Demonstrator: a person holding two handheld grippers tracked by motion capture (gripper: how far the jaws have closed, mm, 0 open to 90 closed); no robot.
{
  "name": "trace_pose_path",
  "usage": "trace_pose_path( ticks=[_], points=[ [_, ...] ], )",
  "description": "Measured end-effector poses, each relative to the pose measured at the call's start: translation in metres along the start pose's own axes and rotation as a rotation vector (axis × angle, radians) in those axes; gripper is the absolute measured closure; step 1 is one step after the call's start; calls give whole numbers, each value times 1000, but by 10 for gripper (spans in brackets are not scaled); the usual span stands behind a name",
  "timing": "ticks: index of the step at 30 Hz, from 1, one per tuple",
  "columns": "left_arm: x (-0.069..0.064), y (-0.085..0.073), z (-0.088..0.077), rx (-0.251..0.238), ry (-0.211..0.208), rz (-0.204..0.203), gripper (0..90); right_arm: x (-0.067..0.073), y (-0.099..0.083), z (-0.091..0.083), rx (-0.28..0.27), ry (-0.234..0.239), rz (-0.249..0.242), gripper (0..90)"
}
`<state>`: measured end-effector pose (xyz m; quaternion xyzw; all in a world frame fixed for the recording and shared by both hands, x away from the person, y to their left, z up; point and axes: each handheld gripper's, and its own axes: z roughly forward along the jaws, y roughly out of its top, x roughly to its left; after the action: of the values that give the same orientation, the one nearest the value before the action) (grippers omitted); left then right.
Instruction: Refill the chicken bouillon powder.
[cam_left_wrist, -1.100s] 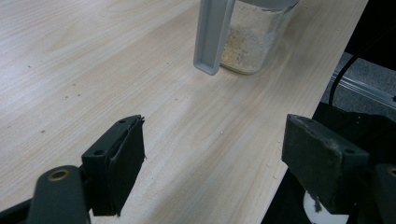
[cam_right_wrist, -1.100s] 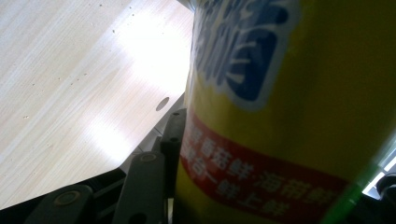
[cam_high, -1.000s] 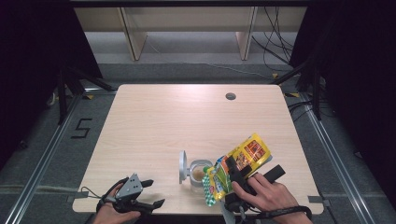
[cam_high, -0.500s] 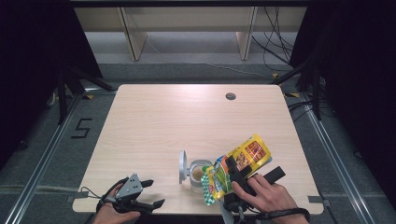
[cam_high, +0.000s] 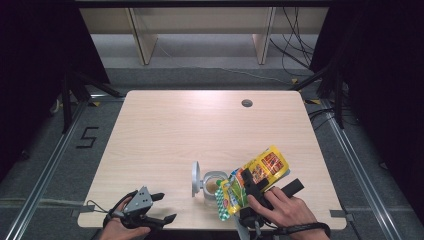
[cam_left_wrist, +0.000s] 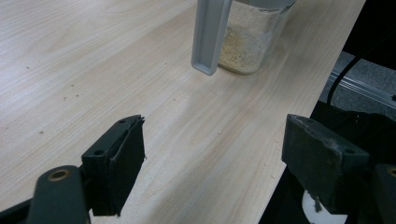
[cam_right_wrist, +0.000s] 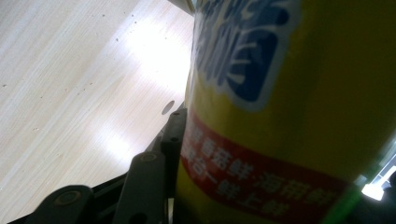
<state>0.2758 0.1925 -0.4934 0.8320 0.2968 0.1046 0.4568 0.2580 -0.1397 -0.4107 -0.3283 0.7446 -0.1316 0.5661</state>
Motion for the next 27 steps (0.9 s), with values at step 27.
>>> trace_pose_path(
  ticks=[27],
  points=[
    [0,0,0,0,-5,-12,207,1,-5,-3,5,5,49,634]
  ],
)
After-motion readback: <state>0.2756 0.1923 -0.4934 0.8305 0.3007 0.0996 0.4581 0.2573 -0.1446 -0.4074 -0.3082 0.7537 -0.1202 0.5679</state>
